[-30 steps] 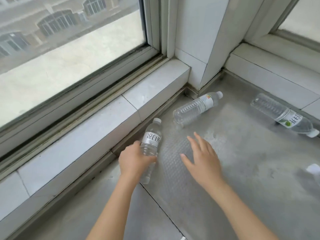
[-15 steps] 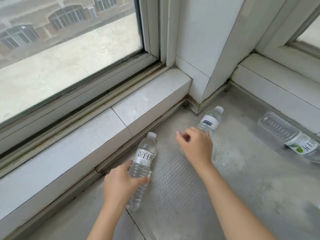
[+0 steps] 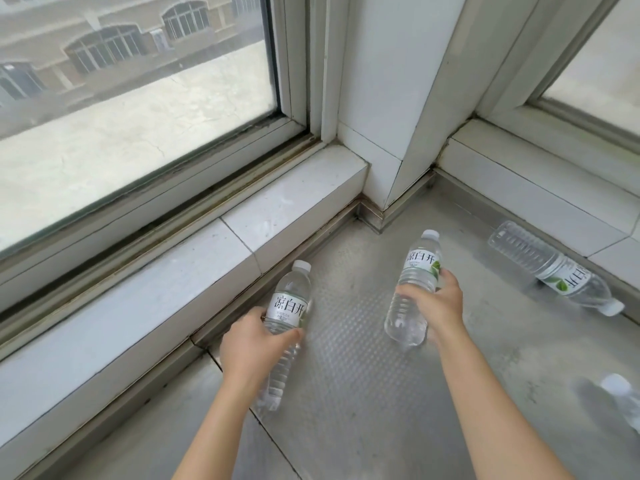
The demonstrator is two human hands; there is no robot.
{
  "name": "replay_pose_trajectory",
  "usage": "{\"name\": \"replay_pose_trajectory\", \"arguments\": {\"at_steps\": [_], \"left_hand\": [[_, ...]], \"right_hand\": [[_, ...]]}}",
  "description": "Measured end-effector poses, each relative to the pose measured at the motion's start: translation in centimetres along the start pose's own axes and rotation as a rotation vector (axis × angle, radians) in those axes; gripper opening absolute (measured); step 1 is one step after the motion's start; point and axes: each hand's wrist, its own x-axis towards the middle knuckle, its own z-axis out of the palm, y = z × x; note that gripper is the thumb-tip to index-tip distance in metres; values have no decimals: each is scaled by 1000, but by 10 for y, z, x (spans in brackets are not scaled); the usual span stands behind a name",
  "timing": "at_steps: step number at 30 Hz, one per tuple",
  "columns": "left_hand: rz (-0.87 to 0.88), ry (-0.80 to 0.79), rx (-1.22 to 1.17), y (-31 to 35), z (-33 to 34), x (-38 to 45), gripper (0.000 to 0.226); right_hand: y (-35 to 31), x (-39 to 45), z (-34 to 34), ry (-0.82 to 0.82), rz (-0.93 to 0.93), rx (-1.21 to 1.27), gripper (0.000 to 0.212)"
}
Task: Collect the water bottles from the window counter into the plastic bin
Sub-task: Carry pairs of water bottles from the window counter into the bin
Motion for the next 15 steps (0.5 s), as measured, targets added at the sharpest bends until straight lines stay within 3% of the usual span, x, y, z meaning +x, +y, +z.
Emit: {"name": "replay_pose_trajectory", "arguments": {"at_steps": [2, 7, 15], "left_hand": [[-19, 5, -95, -4, -4, -5, 39], [-22, 58, -355, -10, -17, -31, 53], [9, 192, -559, -21, -38, -108, 60]], "right_hand": [[0, -13, -5, -90, 30, 101, 58], [11, -49, -8, -238, 30, 156, 87], [19, -123, -21, -442, -96, 148, 85]]}}
